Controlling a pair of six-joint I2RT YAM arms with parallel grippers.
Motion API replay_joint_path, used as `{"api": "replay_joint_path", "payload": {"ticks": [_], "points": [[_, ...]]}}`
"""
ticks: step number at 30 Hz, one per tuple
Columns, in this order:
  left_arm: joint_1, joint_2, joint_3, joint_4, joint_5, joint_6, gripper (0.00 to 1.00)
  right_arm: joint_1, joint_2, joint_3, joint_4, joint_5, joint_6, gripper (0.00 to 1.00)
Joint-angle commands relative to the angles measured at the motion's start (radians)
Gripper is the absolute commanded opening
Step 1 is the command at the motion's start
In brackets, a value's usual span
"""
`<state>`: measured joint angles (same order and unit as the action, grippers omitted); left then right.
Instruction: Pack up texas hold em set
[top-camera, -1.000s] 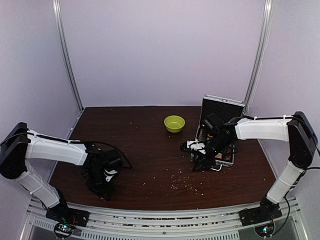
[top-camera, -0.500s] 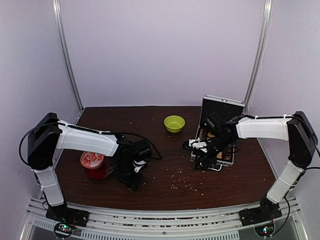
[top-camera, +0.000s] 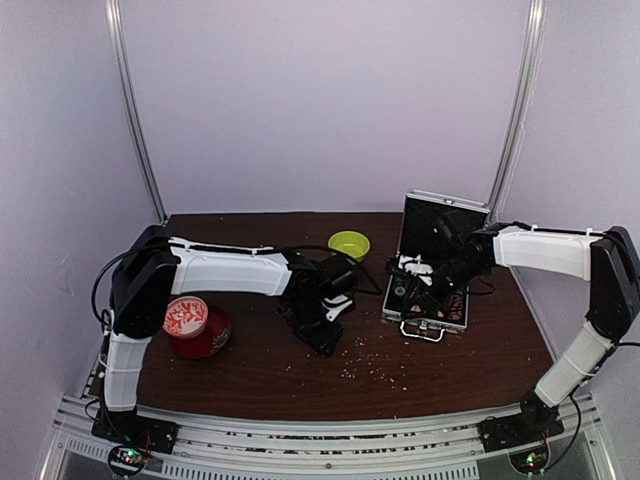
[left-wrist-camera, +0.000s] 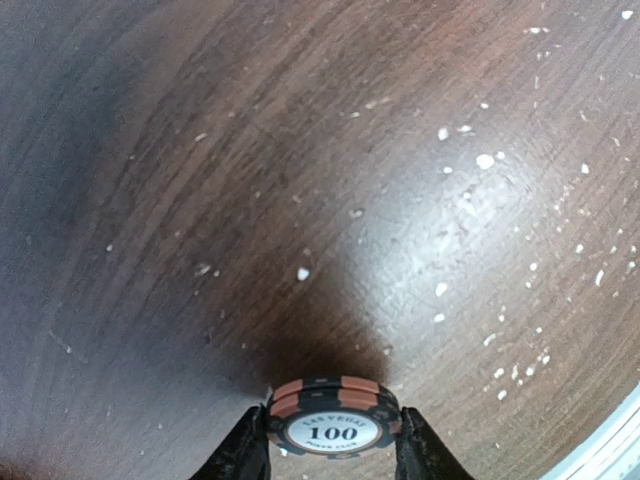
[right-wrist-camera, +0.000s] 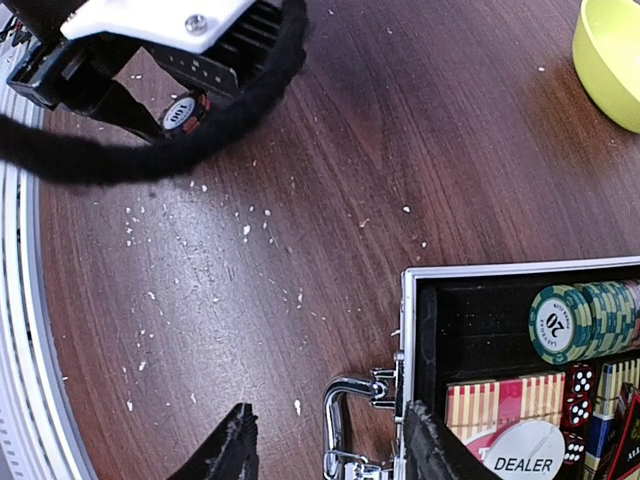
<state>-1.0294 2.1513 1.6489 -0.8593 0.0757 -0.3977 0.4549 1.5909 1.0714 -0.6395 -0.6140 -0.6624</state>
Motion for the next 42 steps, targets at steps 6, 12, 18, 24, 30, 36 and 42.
{"api": "replay_joint_path", "payload": {"ticks": [6,12,18,24,30,36,42], "points": [[0.0,0.023,0.075,-0.052,-0.001,0.077,0.57,0.005,0.032,0.021,-0.015,-0.017,0.01,0.52],[0.059,-0.089,0.118,-0.102,-0.06,0.138,0.58,0.006,0.02,0.067,-0.043,0.012,0.017,0.52],[0.155,-0.207,0.06,0.042,-0.269,0.291,0.6,0.069,0.053,0.168,-0.102,0.128,0.005,0.53],[0.293,-0.37,-0.183,0.395,-0.237,0.297,0.6,0.191,0.134,0.294,-0.176,0.216,-0.001,0.56],[0.333,-0.481,-0.299,0.467,-0.256,0.297,0.6,0.324,0.257,0.42,-0.232,0.303,-0.014,0.55],[0.332,-0.556,-0.311,0.476,-0.268,0.289,0.6,0.423,0.38,0.519,-0.262,0.333,-0.005,0.58],[0.333,-0.608,-0.319,0.479,-0.258,0.287,0.6,0.469,0.496,0.618,-0.305,0.379,-0.004,0.62]]}}
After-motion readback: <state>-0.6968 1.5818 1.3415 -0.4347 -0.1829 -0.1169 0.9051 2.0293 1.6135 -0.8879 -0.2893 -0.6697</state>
